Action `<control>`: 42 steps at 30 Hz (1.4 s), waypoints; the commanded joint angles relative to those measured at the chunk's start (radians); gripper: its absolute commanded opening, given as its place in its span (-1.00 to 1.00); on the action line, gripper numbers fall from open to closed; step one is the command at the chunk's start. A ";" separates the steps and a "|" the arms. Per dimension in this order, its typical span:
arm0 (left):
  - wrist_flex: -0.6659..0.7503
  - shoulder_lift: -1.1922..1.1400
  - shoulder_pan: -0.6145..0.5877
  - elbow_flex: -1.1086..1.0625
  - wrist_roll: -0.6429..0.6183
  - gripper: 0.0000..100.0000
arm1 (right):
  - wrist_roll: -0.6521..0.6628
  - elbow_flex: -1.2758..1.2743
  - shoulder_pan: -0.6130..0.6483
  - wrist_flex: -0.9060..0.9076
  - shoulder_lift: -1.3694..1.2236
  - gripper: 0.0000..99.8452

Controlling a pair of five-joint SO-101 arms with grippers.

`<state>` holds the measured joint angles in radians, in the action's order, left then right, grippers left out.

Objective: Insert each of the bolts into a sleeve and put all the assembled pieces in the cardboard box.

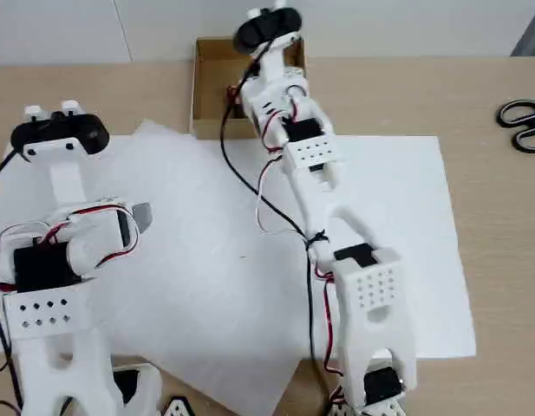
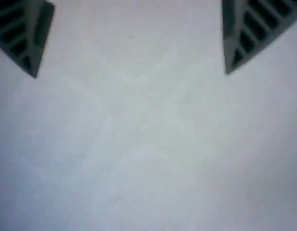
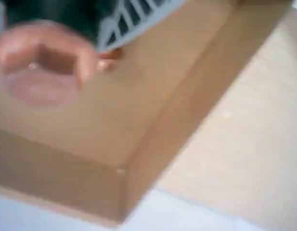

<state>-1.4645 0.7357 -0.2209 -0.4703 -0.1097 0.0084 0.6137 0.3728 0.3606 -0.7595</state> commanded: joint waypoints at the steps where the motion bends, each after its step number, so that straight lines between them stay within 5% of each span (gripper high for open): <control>1: -0.005 0.020 -0.009 0.042 0.006 -0.53 | 0.009 0.152 0.007 -0.028 -0.047 -0.99; 11: -0.005 0.020 -0.009 0.042 0.006 -0.53 | 0.012 0.373 0.007 -0.027 -0.297 -0.99; 19: -0.005 0.020 -0.009 0.042 0.006 -0.53 | 0.012 0.436 0.008 -0.018 -0.360 -0.44; 29: 0.003 0.021 -0.011 0.085 0.008 -0.53 | 0.014 0.456 -0.001 0.007 -0.326 -0.43; 33: -0.005 0.021 -0.011 0.162 0.006 -0.53 | 0.014 0.562 -0.018 0.232 -0.185 -0.43; 42: -0.046 0.173 -0.008 0.363 0.008 -0.53 | 0.012 0.957 -0.027 1.055 0.170 -0.43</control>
<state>-1.5075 0.8263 -0.2209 -0.1665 -0.1082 0.0084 1.4285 0.3544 1.1400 -0.7365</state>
